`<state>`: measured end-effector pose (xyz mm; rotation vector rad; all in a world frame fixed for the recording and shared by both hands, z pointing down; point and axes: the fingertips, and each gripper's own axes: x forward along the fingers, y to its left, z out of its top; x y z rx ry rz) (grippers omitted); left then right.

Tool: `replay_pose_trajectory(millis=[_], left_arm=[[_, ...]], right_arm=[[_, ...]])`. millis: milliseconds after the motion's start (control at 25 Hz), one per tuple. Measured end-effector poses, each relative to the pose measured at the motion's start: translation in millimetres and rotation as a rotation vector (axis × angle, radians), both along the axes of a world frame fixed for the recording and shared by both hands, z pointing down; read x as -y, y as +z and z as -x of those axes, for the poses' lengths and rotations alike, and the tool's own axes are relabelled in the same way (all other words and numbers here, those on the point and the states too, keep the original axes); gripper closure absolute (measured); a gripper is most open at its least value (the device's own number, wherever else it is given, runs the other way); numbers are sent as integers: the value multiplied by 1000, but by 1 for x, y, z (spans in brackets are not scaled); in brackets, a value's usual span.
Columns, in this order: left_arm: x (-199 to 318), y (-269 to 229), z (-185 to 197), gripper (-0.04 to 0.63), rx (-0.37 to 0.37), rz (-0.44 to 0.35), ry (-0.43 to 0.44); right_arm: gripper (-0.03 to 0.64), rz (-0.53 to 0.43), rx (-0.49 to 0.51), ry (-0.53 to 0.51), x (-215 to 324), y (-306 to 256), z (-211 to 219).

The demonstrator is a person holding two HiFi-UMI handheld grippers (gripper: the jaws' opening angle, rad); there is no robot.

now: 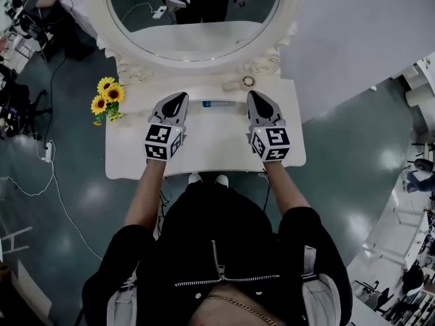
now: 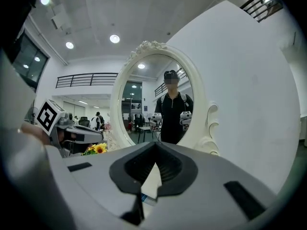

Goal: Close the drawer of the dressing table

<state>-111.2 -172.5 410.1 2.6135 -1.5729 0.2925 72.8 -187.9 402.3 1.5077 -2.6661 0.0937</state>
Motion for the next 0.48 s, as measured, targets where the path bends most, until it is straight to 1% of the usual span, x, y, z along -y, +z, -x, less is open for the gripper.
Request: replay_pose_trajectory(millis=[280, 480], left_arm=[[9, 8, -2, 574, 2, 15, 8], [11, 20, -14, 574, -1, 49, 26]], right_arm=[[612, 12, -6, 23, 6, 9, -12], [611, 43, -11, 42, 6, 20, -24]])
